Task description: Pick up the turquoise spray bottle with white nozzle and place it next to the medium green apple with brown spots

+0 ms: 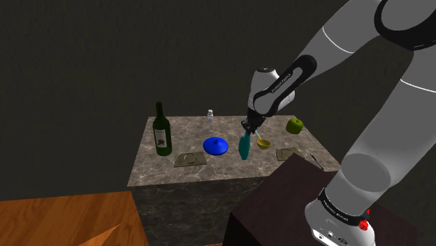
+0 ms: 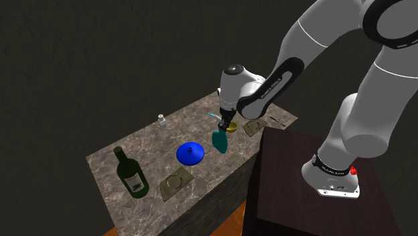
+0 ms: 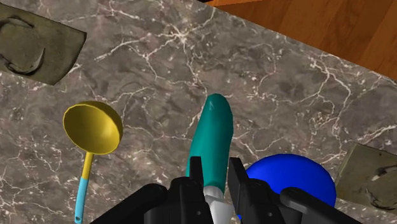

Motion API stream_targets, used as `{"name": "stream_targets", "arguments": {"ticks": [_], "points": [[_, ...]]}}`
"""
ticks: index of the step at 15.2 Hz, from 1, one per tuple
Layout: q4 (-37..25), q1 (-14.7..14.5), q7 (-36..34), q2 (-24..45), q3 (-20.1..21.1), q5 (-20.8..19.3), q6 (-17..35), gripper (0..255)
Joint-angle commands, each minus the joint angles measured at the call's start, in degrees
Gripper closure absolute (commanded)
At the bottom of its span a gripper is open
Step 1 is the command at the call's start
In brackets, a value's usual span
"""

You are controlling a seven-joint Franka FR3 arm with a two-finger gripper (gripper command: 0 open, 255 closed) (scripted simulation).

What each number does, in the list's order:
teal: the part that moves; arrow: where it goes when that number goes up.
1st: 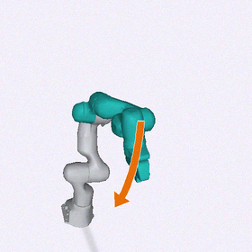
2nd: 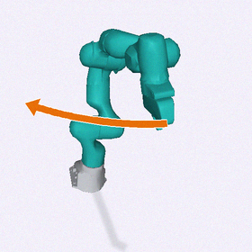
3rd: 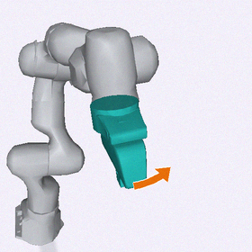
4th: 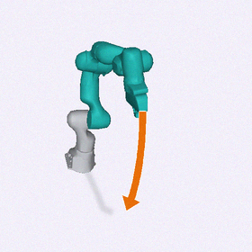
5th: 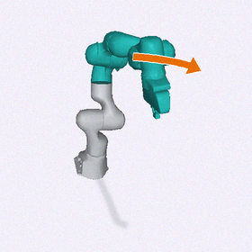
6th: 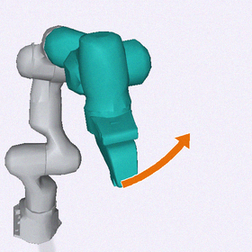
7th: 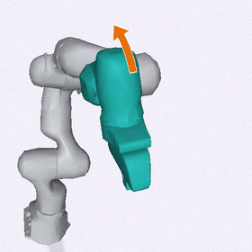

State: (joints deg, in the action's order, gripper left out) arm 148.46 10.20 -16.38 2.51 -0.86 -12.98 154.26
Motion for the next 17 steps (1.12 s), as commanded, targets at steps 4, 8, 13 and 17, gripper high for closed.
{"name": "stream_targets", "arguments": {"ticks": [4,8,13,17], "points": [[-0.4,-0.1,1.5,-3.8,0.2,1.6,-4.2,255],[-1.0,-0.3,2.4,-6.8,0.3,2.6,-7.7,255],[-2.0,-0.5,3.4,-10.2,0.3,3.5,-12.0,255],[-3.0,-0.7,4.1,-12.6,0.3,4.2,-15.5,255]]}}
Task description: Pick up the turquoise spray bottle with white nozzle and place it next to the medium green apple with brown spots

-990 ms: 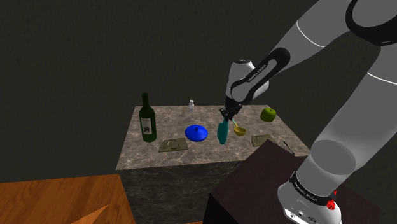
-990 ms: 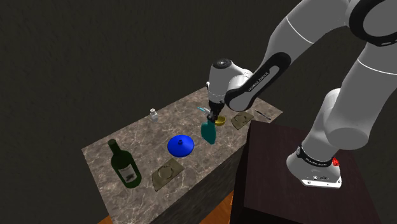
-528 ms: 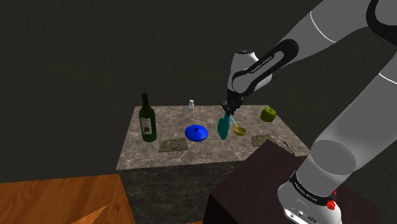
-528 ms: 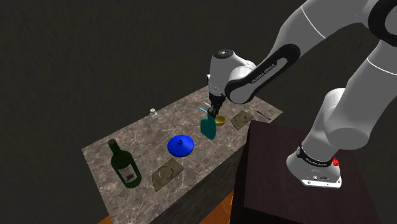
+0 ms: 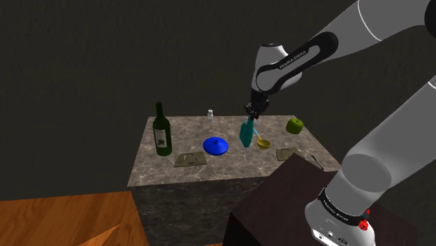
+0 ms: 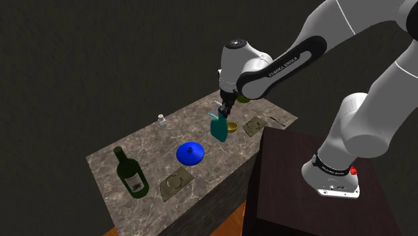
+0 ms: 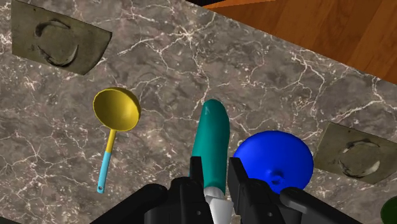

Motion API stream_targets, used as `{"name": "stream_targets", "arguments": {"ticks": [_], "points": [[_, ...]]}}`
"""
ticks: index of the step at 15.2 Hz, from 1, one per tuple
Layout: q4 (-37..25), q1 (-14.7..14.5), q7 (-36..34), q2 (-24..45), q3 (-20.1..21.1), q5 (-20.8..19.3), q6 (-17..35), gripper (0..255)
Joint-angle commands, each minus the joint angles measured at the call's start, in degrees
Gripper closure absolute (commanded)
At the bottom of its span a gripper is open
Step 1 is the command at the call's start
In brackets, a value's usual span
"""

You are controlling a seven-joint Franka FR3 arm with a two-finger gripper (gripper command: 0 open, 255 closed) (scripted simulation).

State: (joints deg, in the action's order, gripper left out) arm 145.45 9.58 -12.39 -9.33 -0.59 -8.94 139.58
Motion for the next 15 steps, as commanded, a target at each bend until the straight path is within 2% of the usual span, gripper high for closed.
{"name": "stream_targets", "arguments": {"ticks": [1,15], "points": [[-0.3,-0.1,0.2,-1.3,0.0,0.3,-1.6,255],[-5.8,-0.5,1.9,-7.7,0.1,1.7,-13.5,255]]}}
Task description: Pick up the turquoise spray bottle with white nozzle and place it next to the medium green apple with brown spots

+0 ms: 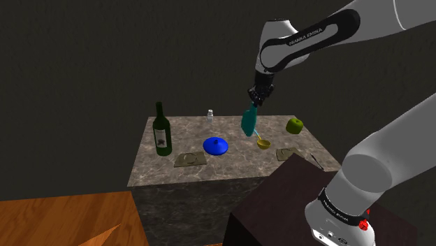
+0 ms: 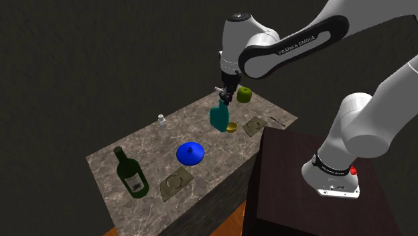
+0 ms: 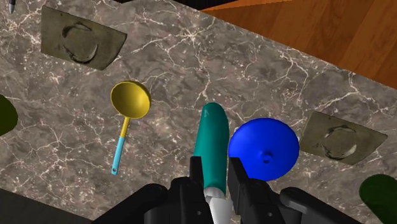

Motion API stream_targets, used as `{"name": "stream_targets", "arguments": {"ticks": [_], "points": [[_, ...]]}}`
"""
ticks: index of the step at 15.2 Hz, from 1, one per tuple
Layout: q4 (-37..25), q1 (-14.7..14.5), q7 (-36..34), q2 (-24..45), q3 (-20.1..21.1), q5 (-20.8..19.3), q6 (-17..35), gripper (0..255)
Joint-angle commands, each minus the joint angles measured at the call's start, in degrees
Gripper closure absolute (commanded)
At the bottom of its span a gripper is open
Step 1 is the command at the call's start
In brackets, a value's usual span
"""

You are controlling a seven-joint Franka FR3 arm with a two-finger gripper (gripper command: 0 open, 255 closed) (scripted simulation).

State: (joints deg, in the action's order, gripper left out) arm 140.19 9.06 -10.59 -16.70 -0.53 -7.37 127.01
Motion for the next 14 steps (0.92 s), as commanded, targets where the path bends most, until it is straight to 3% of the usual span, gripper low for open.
{"name": "stream_targets", "arguments": {"ticks": [1,14], "points": [[-1.1,0.0,0.2,-0.7,0.0,0.2,-1.8,255],[-8.4,-0.3,1.4,-3.9,0.1,0.9,-12.3,255]]}}
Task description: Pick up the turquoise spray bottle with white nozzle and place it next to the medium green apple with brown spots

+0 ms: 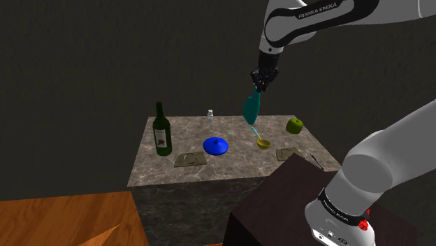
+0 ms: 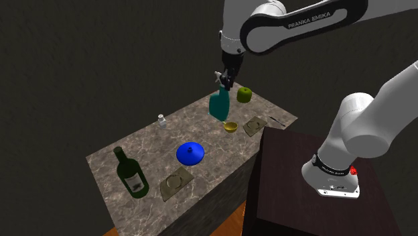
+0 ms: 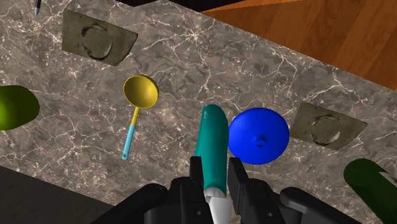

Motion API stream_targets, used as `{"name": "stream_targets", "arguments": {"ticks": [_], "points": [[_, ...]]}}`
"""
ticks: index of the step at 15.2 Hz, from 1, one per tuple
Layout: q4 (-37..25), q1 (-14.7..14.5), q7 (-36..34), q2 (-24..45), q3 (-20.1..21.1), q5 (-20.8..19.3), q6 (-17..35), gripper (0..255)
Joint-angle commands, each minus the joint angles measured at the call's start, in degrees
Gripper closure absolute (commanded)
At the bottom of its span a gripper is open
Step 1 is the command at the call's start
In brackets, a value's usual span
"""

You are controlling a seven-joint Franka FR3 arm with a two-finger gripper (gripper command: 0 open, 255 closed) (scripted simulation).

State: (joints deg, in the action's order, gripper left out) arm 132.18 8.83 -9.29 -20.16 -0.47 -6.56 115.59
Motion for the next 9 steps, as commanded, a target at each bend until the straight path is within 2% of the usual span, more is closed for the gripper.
{"name": "stream_targets", "arguments": {"ticks": [1,9], "points": [[-1.1,0.0,0.1,-0.6,0.0,0.1,-1.6,255],[-6.6,-0.1,0.7,-1.2,0.1,0.4,-7.9,255]]}}
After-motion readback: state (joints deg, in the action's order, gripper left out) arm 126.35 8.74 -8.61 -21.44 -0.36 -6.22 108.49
